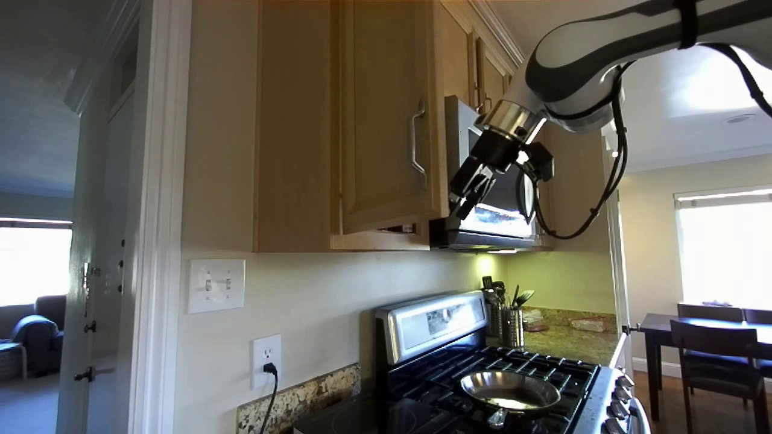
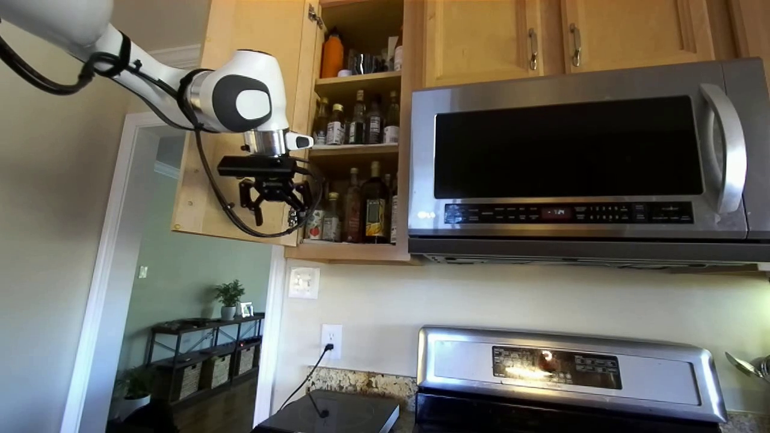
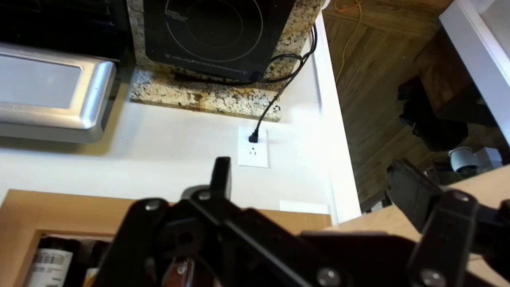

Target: Open the cupboard door to the far left

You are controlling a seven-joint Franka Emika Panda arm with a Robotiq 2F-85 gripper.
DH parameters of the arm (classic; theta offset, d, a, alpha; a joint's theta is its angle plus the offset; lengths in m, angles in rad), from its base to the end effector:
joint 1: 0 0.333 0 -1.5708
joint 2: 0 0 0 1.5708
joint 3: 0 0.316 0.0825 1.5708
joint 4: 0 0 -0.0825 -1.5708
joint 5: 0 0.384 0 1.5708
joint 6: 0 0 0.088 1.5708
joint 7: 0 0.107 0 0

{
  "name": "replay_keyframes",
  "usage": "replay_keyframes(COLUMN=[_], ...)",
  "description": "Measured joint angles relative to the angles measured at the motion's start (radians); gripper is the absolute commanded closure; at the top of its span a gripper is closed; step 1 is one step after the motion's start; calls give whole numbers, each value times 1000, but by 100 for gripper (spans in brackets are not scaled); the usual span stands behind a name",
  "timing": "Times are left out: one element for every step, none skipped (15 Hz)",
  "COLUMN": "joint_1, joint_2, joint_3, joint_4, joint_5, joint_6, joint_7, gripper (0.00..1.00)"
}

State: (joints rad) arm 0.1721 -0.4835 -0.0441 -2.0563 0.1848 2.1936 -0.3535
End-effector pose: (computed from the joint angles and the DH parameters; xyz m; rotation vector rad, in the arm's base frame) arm 0.4405 0.0580 0.6975 -2.7999 -0.5969 -0.9440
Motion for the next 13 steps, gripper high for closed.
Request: replay_keyframes(joint_1=[-16, -34, -51, -67, -81, -94, -105, -115, -123, -129, -135, -139, -142], joint_2=[5, 10, 14, 18, 21, 23, 24, 25, 25, 25, 25, 25, 25], joint_3=[1, 4, 7, 9, 13, 17, 20, 24, 27, 29, 31, 31, 31], joint_4=[-1, -2, -5, -8, -11, -16, -20, -27, -34, -41, -48, -54, -59], joint_5=[-18, -38, -56, -72, -89, -106, -123, -139, -151, -160, -167, -173, -179], joint_6=[-23, -51, -81, -109, -135, -158, -180, -197, -213, -223, -233, -241, -250], joint_7=[29, 60, 87, 111, 134, 156, 179, 198, 216, 229, 242, 254, 261], gripper=[0, 0, 0, 0, 0, 0, 0, 0, 0, 0, 0, 0, 0])
